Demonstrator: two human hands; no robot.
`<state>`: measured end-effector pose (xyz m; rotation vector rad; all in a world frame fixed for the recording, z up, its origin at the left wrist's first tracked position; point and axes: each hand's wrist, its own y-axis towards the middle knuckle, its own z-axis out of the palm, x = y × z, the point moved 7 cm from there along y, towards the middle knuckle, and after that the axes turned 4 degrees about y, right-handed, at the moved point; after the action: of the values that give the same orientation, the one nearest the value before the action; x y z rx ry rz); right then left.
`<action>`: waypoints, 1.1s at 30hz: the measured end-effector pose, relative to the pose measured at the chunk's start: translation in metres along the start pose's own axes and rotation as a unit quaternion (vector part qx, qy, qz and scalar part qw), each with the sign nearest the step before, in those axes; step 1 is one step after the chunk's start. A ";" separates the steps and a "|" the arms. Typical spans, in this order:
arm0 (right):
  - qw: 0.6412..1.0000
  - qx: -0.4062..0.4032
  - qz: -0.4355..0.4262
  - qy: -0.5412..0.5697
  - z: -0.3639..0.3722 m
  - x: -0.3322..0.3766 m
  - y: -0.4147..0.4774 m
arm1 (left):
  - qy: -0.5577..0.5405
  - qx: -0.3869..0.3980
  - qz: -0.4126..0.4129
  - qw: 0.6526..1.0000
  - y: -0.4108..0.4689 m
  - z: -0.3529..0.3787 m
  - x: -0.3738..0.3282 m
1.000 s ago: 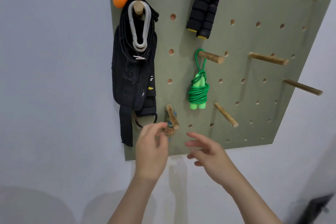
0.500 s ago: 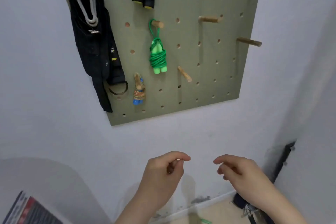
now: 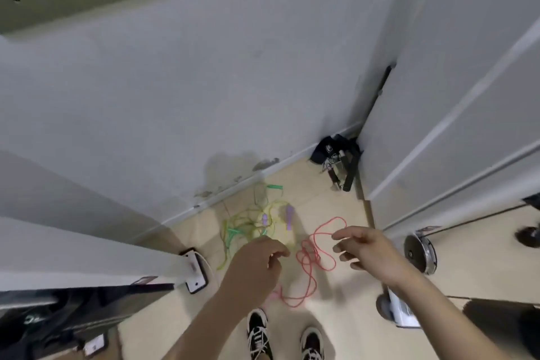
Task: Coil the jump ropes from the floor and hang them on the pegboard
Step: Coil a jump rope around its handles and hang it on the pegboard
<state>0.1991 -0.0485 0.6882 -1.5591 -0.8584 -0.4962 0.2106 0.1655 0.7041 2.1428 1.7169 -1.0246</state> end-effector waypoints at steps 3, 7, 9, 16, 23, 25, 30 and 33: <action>0.993 -0.065 0.060 0.077 -0.003 -0.062 0.008 | 0.015 0.042 -0.016 0.999 -0.003 0.058 0.039; 0.981 -0.107 0.112 0.120 0.014 -0.145 0.037 | 0.046 0.092 -0.028 0.994 0.001 0.132 0.101; 0.978 -0.111 0.131 0.118 0.027 -0.191 0.058 | 0.089 0.104 -0.041 0.990 0.006 0.172 0.140; 0.991 -0.058 0.122 0.007 0.093 -0.344 0.171 | 0.097 0.146 -0.098 0.980 0.068 0.316 0.285; 0.997 0.007 0.058 -0.045 0.159 -0.423 0.338 | -0.016 0.126 -0.103 0.987 0.195 0.419 0.354; 0.998 0.015 0.039 -0.041 0.172 -0.429 0.387 | -0.019 0.087 -0.064 0.994 0.240 0.422 0.364; 0.999 0.015 -0.034 -0.020 0.200 -0.427 0.505 | 0.119 0.054 -0.059 0.990 0.329 0.440 0.430; 0.993 0.018 -0.090 -0.074 0.205 -0.416 0.561 | 0.277 0.114 -0.002 0.954 0.344 0.471 0.456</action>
<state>0.3278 0.0512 -0.0212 -1.5066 -1.1218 -0.4955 0.3831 0.1529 -0.0159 2.7777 1.8964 -0.6837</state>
